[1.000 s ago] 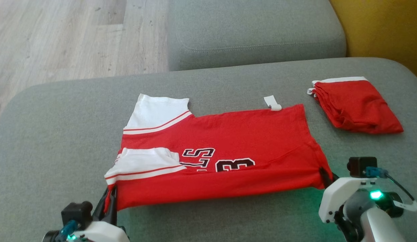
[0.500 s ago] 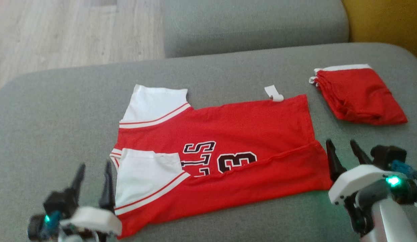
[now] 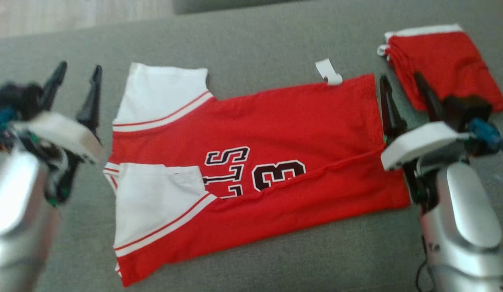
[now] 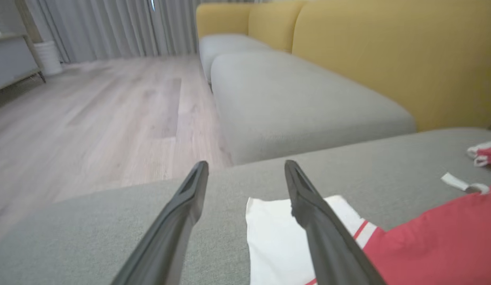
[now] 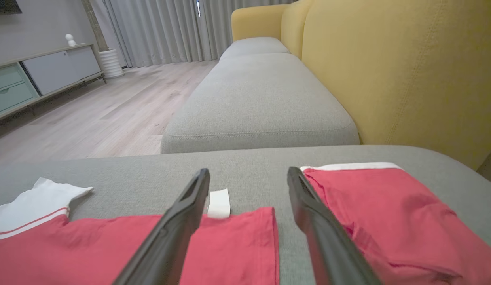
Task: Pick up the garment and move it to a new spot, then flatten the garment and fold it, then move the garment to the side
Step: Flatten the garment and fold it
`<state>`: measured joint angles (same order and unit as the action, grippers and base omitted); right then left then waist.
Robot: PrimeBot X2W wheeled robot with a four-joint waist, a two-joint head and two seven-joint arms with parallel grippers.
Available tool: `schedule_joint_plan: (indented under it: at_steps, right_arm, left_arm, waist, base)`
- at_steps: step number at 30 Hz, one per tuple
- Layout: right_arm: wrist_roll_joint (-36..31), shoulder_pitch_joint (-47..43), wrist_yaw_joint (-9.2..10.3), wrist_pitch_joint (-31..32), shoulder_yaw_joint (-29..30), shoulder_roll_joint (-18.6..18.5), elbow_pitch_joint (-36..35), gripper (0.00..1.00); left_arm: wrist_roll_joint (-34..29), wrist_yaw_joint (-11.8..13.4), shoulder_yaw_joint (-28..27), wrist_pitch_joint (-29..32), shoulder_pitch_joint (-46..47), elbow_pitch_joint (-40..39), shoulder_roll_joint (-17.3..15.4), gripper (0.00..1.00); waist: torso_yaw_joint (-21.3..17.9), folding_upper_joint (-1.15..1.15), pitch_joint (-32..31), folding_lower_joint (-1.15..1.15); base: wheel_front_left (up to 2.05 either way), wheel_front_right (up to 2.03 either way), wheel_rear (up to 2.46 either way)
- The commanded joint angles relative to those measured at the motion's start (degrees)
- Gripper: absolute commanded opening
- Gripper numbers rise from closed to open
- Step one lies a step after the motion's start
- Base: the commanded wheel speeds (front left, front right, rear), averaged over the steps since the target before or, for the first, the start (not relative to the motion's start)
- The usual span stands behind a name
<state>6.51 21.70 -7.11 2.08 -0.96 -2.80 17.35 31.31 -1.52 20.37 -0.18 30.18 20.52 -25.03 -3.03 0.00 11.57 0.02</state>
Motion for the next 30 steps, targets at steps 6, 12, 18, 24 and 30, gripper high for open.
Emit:
schedule_joint_plan:
  at_steps: [6, 12, 18, 24, 30]
  right_arm:
    - [-0.69, 8.05, -0.37, -0.86, -2.71, -0.09, -1.81, 1.00]
    - [-0.17, 10.82, -0.37, -2.40, -3.17, -0.09, -0.95, 1.00]
    - [0.71, 11.78, -0.37, -3.73, -3.69, -0.09, 0.41, 1.00]
    - [1.55, 12.82, -0.37, -4.74, -4.25, -0.08, 1.36, 1.00]
    - [1.70, 13.48, -0.37, -5.33, -3.78, -0.08, 1.92, 1.00]
  left_arm:
    - [2.45, -5.37, 2.01, 12.45, 15.34, 11.94, -6.53, 1.00]
    - [7.30, -5.93, 7.79, 16.46, 22.28, 17.56, -8.22, 1.00]
    - [11.93, -5.95, 13.16, 15.89, 25.40, 17.63, -9.36, 1.00]
    - [13.83, -5.96, 17.13, 16.39, 28.50, 20.38, -10.70, 1.00]
    - [15.86, -5.96, 20.55, 17.92, 30.07, 21.68, -10.82, 1.00]
  waist:
    - [-3.48, 0.00, 7.99, -0.02]
    - [-4.59, 0.00, 11.45, -0.02]
    - [-5.46, 0.00, 13.18, -0.02]
    - [-6.58, 0.00, 14.53, -0.02]
    - [-7.30, 0.00, 15.12, -0.02]
  base:
    - [0.00, 0.00, 0.00]
    - [0.00, 0.00, 0.00]
    - [0.00, 0.00, 0.00]
    - [0.00, 0.00, 0.00]
    - [0.00, 0.00, 0.00]
